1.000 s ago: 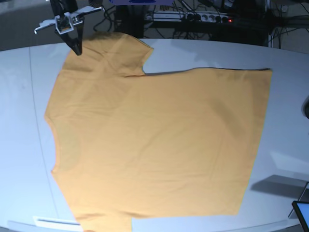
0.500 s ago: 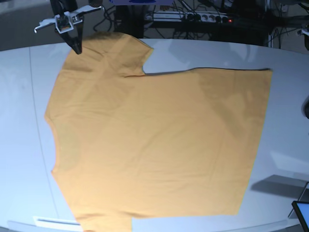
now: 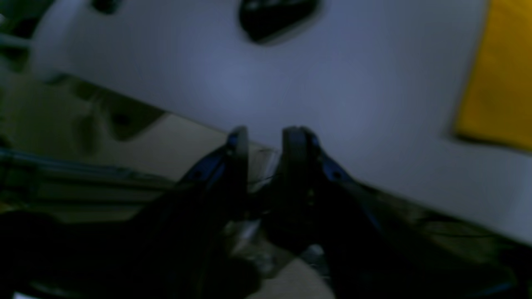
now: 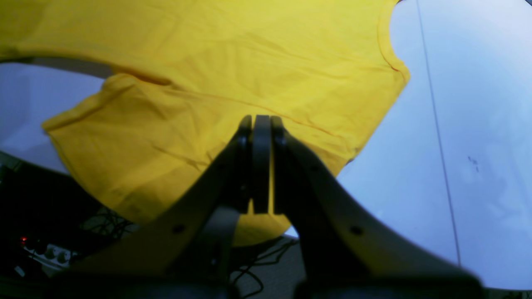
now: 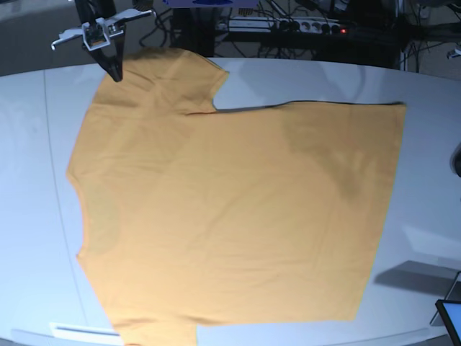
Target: Fold the T-shirt properly
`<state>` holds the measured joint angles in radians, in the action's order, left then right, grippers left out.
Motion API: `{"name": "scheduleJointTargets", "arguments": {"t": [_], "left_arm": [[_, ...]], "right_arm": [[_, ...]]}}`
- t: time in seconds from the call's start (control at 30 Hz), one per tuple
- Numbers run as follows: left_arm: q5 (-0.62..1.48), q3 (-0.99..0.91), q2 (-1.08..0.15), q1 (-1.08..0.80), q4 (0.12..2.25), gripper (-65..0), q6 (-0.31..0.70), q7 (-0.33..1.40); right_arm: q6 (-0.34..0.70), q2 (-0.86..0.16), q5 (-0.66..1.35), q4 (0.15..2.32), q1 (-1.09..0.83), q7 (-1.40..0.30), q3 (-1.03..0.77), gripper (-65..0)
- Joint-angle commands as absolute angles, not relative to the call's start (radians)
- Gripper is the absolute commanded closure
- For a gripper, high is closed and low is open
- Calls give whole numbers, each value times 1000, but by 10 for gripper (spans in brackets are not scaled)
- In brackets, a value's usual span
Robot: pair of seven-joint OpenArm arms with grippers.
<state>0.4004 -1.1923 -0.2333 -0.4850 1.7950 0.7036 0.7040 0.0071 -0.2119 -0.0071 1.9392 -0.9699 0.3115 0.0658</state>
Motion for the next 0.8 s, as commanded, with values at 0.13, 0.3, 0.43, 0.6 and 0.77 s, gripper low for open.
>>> {"name": "scheduleJointTargets", "arguments": {"t": [0.13,0.3,0.43,0.6,0.77], "left_arm": [[125,-1208,-199,-450,1807,-141,698,484],[-79,-1181,-173,-453,1807,-141,553,303],[-251,-1159,-163,-458,1807,-141,367,194],[-421,-1159,-150,-458,1778,-141,124,10],[-611,-1127,-162,-476,1615,-139,-50,-260]], "right_arm": [[4,-216,-7,1952,-977,338,65,0],[4,-216,-7,1952,-947,206,65,0],[4,-216,-7,1954,-926,108,65,0],[4,-216,-7,1957,-918,88,65,0],[4,-216,-7,1959,-920,88,65,0]]}}
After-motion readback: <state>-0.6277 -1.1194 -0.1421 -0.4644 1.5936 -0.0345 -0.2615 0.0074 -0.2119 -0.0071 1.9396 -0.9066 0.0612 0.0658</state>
